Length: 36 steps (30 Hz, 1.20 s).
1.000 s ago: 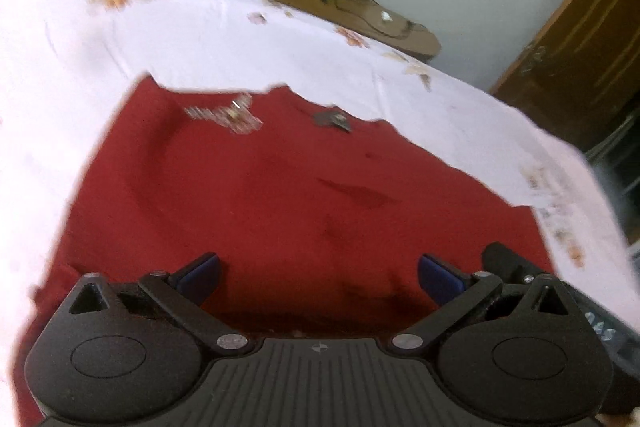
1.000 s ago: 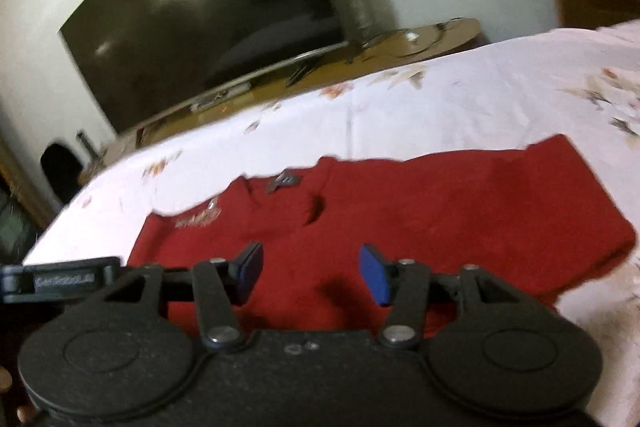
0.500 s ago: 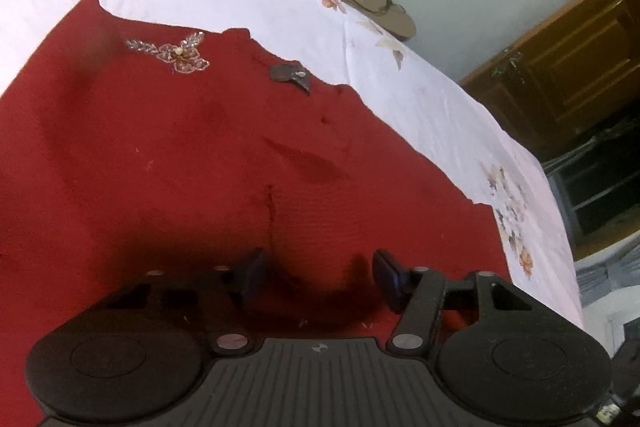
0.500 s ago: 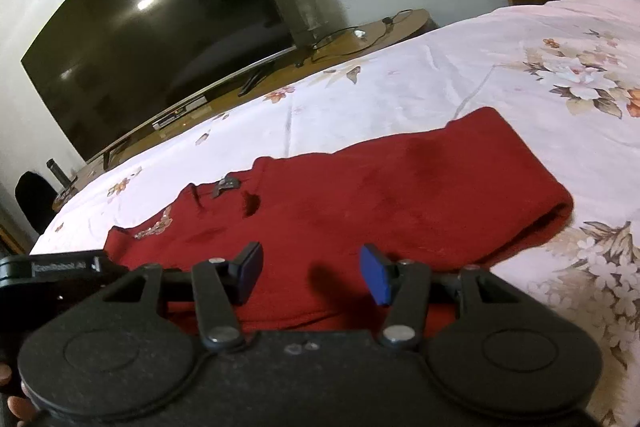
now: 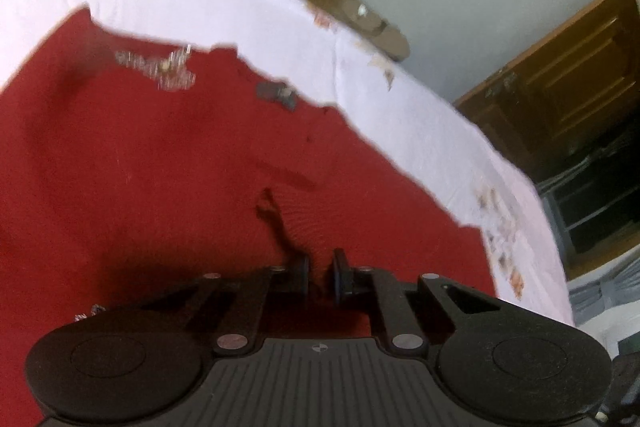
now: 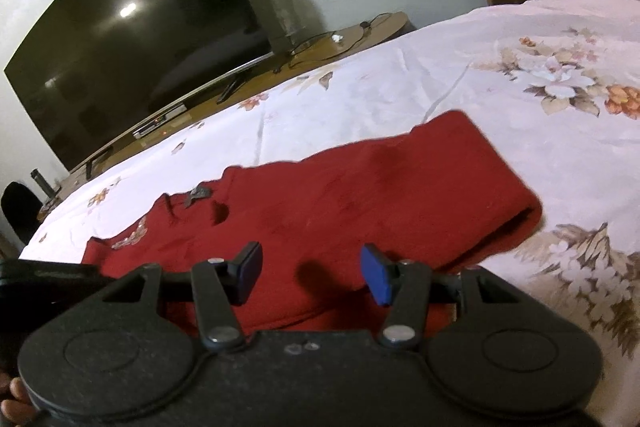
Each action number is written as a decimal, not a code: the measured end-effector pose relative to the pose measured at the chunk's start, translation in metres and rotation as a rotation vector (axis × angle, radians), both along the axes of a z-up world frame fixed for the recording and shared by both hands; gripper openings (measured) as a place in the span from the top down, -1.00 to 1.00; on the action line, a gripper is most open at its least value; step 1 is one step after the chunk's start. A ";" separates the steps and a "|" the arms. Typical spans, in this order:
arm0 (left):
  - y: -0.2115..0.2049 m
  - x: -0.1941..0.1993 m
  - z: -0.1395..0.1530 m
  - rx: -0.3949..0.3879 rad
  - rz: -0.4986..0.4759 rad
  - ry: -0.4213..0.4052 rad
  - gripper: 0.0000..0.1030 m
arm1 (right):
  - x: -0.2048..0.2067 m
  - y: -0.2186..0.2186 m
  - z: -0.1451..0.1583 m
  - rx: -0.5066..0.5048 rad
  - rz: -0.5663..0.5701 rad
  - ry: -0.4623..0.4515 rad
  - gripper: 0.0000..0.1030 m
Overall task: Fold small clothes
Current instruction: 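Grasp the opposite side edge with the left gripper and fold it inward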
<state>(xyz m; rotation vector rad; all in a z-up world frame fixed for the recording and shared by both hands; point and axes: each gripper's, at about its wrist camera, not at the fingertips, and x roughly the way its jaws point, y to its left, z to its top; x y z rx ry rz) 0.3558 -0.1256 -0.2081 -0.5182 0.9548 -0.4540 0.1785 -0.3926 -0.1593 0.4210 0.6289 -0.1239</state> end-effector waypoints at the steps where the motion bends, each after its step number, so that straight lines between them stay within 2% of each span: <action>1: 0.003 -0.001 0.007 -0.006 0.008 -0.027 0.93 | 0.001 -0.001 0.002 -0.009 -0.004 -0.005 -0.05; 4: 0.018 0.001 0.032 -0.019 0.031 -0.093 0.93 | 0.003 -0.003 0.006 -0.031 -0.017 -0.020 -0.05; 6: 0.034 0.004 0.046 -0.001 0.062 -0.134 0.93 | 0.006 -0.004 0.009 -0.040 -0.018 -0.024 -0.05; 8: 0.047 0.011 0.049 0.013 0.069 -0.131 0.93 | 0.009 -0.003 0.010 -0.053 -0.021 -0.030 -0.05; 10: 0.055 0.011 0.047 0.030 0.053 -0.110 0.93 | 0.012 -0.003 0.010 -0.055 -0.025 -0.026 -0.05; 14: 0.062 -0.001 0.042 0.083 0.055 -0.125 0.93 | 0.013 0.002 0.006 -0.046 -0.009 -0.019 -0.06; 17: 0.084 0.004 0.034 0.087 0.117 -0.096 0.93 | 0.015 0.008 0.002 -0.040 0.008 -0.005 -0.06; 23: 0.121 0.013 0.035 0.149 0.178 -0.116 0.93 | 0.017 0.020 0.004 -0.052 0.038 -0.011 -0.06; 29: 0.143 0.026 0.006 0.203 0.267 -0.060 0.93 | 0.026 0.030 0.003 -0.077 0.064 0.001 -0.06; 33: 0.144 0.028 -0.007 0.237 0.281 -0.019 0.93 | 0.030 0.030 -0.003 -0.100 0.061 0.021 -0.06; 36: 0.132 0.014 0.005 0.224 0.253 -0.054 0.93 | 0.029 0.024 -0.005 -0.101 0.044 0.036 -0.06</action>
